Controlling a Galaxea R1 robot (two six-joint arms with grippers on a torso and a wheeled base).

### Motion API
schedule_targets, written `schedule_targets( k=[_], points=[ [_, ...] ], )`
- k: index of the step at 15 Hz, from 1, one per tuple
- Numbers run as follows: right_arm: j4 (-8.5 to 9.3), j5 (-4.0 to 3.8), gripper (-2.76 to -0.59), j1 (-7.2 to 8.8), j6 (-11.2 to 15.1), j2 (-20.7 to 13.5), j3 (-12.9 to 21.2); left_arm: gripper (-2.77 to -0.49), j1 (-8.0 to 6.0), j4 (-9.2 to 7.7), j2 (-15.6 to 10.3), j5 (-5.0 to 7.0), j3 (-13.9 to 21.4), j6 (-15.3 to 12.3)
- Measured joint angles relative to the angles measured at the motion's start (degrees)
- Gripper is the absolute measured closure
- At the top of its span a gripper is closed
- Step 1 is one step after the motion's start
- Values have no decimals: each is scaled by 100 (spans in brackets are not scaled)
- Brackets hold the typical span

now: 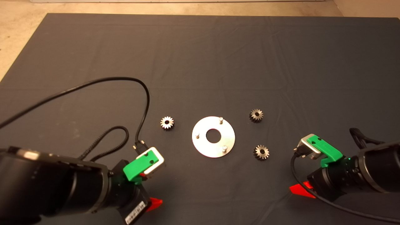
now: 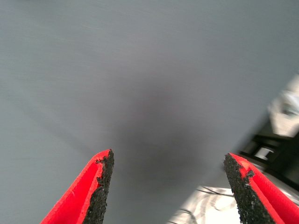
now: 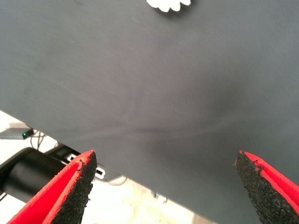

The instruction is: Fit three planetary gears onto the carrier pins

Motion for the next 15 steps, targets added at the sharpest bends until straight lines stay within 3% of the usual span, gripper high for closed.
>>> schedule_targets(
  k=[1,4,5,7,11,13,15],
  points=[
    [1,-1,-221,-14,0,76,0,-163,-29,-44,-40,5,-128,120],
    [-1,-116,-221,-80,5,372,0,-163,-29,-138,-55,-7,-377,770],
    [-1,-147,-221,-100,5,436,0,-163,-27,-141,-55,-6,-539,831],
    [-1,-286,-221,-138,5,606,-1,-163,-29,-139,71,15,-706,871],
    [-3,-339,-221,-252,5,682,-1,-163,-29,-221,212,5,-821,1224],
    [-6,-336,-221,-254,5,667,-2,-163,-29,-251,551,49,-1265,1462],
    [-12,-330,-221,-282,2,514,-2,-163,-31,-362,1052,49,-1621,1711]
  ],
)
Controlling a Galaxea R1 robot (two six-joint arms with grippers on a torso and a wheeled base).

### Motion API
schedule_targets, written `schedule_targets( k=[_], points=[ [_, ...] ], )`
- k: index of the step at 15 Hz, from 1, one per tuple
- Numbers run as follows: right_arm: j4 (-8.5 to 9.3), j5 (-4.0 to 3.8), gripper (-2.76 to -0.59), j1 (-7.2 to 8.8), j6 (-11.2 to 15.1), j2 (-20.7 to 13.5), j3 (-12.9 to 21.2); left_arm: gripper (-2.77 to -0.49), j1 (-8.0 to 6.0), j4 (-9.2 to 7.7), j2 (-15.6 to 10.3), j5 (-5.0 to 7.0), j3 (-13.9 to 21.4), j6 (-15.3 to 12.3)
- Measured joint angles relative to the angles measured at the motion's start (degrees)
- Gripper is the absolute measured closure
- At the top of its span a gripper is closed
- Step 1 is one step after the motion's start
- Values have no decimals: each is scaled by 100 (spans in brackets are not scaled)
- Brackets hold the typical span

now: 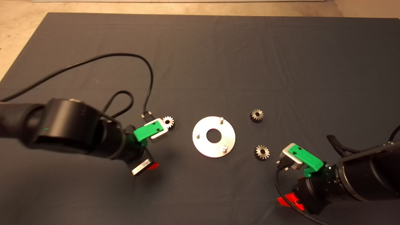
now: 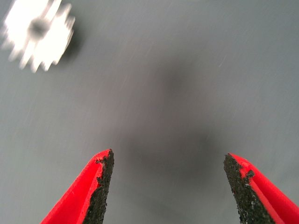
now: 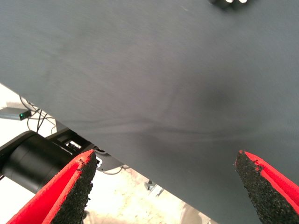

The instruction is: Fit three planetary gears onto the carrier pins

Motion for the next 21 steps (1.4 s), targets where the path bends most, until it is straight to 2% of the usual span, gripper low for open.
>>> schedule_targets(
  k=[1,3,5,6,8,9,10,11,12,13,15,16,17,18,19,20,21],
  points=[
    [-5,-2,-221,0,-47,-159,0,-163,-19,-80,199,-9,-104,45],
    [-22,-11,-221,-3,-223,-597,0,-163,-161,-149,343,19,-196,98],
    [-33,-63,-221,-1,-356,-861,0,-163,-363,-173,385,426,-263,203],
    [-33,-50,-221,-3,-364,-844,0,-163,-495,-196,434,547,-291,257],
    [-48,-28,-221,0,-364,-811,0,-163,-814,-341,456,629,-375,436],
    [-52,-28,-221,0,-367,-813,0,-163,-875,-346,443,657,-477,502],
    [-52,-6,-221,-3,-367,-813,0,-163,-866,-364,447,657,-587,563],
    [-55,67,-221,-2,-367,-813,0,-163,-851,-380,445,653,-674,608],
    [-55,152,-221,0,-367,-813,0,-163,-853,-383,443,614,-734,638],
    [-59,184,-221,0,-369,-813,0,-163,-851,-383,429,488,-764,648],
    [-65,187,-221,0,-369,-816,0,-163,-818,-385,394,144,-787,659],
    [-66,187,-221,0,-369,-816,0,-163,-772,-383,379,23,-787,659],
    [-66,187,-221,0,-369,-816,0,-163,-672,-380,374,-58,-797,660],
    [-68,187,-221,-1,-370,-817,0,-163,-483,-366,368,-112,-818,662],
    [-68,187,-221,0,-369,-817,0,-163,-270,-352,368,-123,-853,665],
    [-68,187,-221,0,-369,-817,0,-163,-119,-333,368,-134,-881,667],
    [-69,187,-221,0,-369,-817,0,-163,-85,-275,368,-140,-899,687]
  ],
)
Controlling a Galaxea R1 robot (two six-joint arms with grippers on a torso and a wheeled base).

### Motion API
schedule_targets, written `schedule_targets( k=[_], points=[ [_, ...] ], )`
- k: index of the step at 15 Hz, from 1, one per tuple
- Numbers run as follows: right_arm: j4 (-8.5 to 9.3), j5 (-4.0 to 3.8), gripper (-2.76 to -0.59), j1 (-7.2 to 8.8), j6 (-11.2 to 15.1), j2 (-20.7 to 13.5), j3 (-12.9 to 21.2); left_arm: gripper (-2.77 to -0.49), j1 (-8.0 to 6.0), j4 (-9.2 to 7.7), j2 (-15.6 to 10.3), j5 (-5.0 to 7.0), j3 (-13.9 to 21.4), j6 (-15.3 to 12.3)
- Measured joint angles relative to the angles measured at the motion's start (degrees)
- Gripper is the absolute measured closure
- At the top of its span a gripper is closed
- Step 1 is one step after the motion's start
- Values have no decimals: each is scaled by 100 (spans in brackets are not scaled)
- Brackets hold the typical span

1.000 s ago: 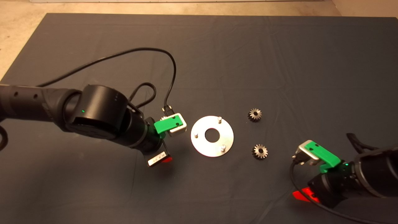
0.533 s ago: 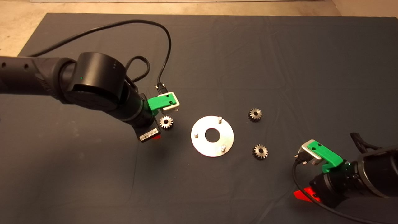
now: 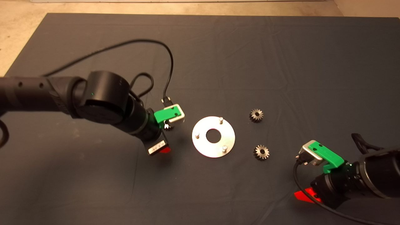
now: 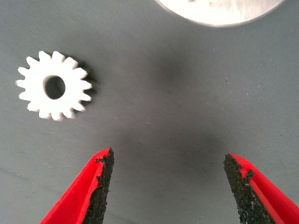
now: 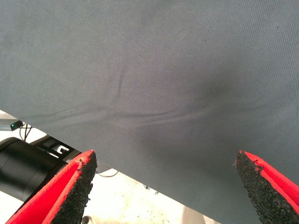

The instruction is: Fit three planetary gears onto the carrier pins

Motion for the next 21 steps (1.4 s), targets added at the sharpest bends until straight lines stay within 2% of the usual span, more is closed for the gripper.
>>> schedule_targets(
  k=[2,4,10,11,13,17,18,21],
  points=[
    [-2,0,-221,0,0,-1,0,-163,-35,107,-2,-11,-28,148],
    [-5,-2,-221,-2,5,1,0,-163,-35,114,-2,-25,-48,343],
    [-5,0,-221,0,5,8,0,-164,-38,129,-50,-24,-211,509],
    [-5,-2,-221,0,5,21,0,-175,-38,129,-52,-35,-268,563],
    [-7,1,-221,0,2,36,0,-178,-38,130,-50,-171,-339,656],
    [-6,-5,-221,0,2,103,0,-178,-38,130,-52,-328,-494,742],
    [-7,1,-221,-2,2,163,0,-178,-40,130,-52,-367,-548,860],
    [-7,1,-221,-2,5,229,0,-178,-40,132,-83,-406,-778,1086]
  ],
)
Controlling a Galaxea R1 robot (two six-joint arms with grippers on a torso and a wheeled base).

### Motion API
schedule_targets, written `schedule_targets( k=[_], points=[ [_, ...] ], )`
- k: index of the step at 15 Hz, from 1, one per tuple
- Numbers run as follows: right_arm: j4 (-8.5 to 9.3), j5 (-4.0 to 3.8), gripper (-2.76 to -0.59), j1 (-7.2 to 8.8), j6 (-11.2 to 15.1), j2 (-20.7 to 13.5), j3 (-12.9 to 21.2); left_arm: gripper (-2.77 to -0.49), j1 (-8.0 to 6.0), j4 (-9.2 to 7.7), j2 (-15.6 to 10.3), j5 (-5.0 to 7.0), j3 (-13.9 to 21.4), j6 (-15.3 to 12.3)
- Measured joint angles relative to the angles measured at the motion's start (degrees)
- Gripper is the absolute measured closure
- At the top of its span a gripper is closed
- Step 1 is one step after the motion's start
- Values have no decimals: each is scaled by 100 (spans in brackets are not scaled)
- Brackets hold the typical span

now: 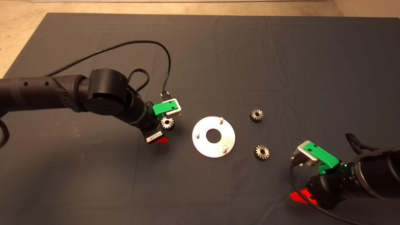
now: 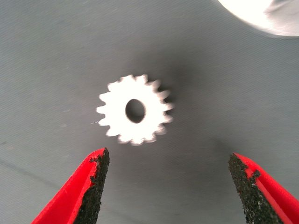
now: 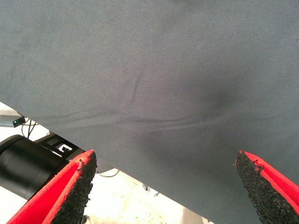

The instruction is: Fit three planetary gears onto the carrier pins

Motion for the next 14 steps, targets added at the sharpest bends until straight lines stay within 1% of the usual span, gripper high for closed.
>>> schedule_targets(
  k=[2,3,5,7,9,11,12,13,14],
  points=[
    [0,-4,-221,0,0,9,0,-178,1,-2,-49,-63,-11,33],
    [0,2,-221,0,0,17,0,-178,0,0,-77,-130,-17,35],
    [0,-1,-221,0,0,17,0,-178,2,0,-96,-315,-115,48],
    [0,-6,-221,0,0,30,0,-178,2,0,-94,-422,-207,50],
    [0,0,-221,2,0,63,0,-178,2,-2,-46,-598,-340,50],
    [0,-1,-221,0,0,63,0,-178,2,-2,-16,-674,-474,78],
    [0,-1,-221,0,0,63,0,-178,2,0,-17,-718,-488,166],
    [0,0,-221,0,0,63,0,-178,5,-2,-16,-760,-488,173],
    [0,0,-221,2,0,63,1,-178,5,-2,-17,-760,-488,173]
  ],
)
